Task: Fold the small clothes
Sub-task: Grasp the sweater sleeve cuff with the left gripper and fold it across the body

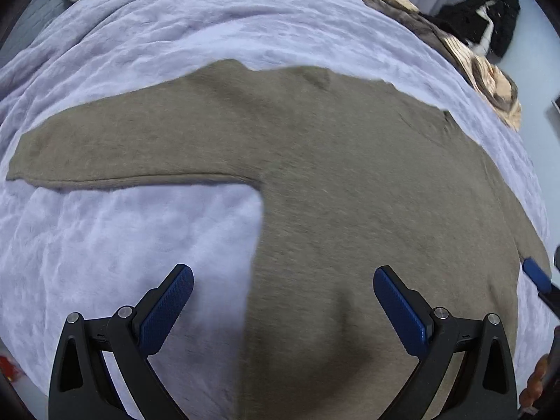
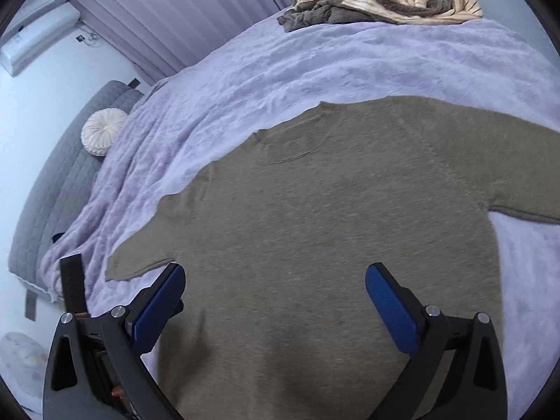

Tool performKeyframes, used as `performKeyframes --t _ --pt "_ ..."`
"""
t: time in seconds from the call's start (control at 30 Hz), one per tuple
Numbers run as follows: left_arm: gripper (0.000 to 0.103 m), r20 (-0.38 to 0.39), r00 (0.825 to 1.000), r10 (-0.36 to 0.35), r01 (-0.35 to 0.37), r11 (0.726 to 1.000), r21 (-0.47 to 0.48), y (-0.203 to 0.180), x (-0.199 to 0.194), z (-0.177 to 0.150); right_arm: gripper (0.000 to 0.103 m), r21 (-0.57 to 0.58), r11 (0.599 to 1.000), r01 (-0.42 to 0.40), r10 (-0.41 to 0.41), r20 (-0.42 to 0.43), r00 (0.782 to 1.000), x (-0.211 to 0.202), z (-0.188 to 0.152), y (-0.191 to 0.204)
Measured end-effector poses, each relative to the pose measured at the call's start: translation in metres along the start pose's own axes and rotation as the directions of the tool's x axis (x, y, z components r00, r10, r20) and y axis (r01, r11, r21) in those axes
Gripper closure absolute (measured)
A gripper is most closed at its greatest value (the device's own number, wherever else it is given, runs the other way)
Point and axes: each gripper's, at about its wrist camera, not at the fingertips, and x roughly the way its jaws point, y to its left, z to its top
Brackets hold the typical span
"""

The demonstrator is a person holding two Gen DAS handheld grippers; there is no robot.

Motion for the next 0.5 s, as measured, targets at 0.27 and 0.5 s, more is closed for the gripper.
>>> performKeyframes --t 0.27,0.5 --pt "0.0 0.137 0.991 0.005 0.05 0.917 -0.397 0.166 0.007 0.019 0.0 -0.034 0.991 -0.132 0.126 -0.148 0.981 0.051 -0.021 0.044" --pt "0.001 0.255 0.966 -0.041 0.165 0.857 -0.487 0.224 0.027 0.04 0.0 -0.07 0.993 -0.098 0.08 -0.229 0.97 0.085 -0.034 0.067"
